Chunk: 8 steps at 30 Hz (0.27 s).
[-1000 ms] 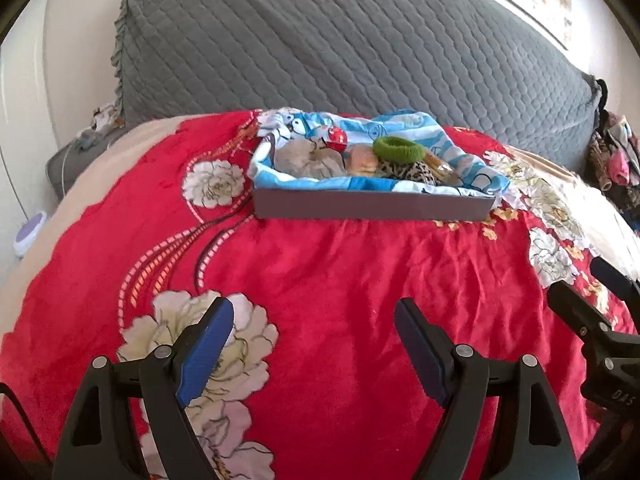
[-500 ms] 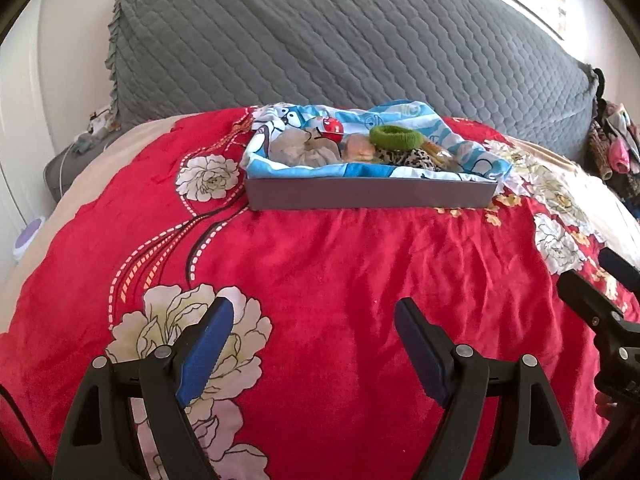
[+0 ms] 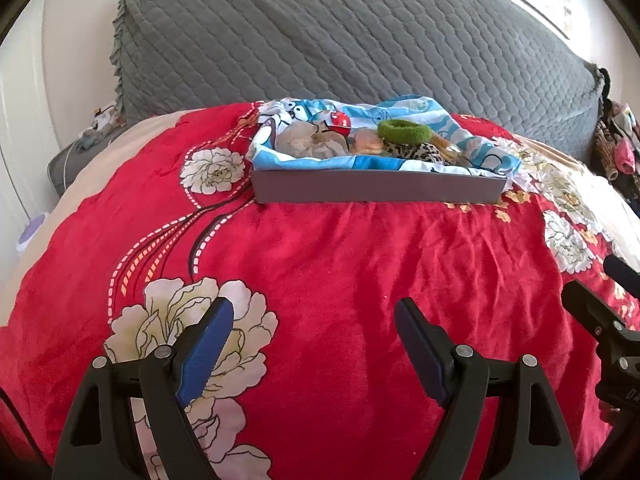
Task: Organize objects
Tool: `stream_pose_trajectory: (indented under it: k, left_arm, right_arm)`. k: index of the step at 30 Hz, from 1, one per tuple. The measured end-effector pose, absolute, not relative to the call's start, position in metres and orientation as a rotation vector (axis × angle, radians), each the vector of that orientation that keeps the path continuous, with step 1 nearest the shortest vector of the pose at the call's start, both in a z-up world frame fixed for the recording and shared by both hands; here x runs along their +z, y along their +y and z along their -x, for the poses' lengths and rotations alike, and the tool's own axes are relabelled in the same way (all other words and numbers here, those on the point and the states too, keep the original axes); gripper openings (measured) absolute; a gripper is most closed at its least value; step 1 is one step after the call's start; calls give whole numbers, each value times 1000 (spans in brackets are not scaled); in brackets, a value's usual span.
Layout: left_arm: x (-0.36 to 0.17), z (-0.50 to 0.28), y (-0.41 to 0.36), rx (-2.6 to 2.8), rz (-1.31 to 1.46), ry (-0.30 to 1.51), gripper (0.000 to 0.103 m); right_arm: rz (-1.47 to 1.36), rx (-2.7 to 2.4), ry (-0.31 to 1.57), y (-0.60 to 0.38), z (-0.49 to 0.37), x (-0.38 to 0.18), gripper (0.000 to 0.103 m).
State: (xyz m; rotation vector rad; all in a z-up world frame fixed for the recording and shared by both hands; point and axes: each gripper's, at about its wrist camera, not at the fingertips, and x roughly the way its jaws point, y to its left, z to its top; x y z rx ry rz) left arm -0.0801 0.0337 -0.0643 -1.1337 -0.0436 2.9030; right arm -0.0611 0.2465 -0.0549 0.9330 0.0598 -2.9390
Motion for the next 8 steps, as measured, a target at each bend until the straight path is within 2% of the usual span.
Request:
stream_pose_trajectory:
  k: [8]
  left_arm:
    - [-65,81,22,2938,1104,-133,84]
  right_arm:
    - [-949,-2930,77,245,62,-58,102]
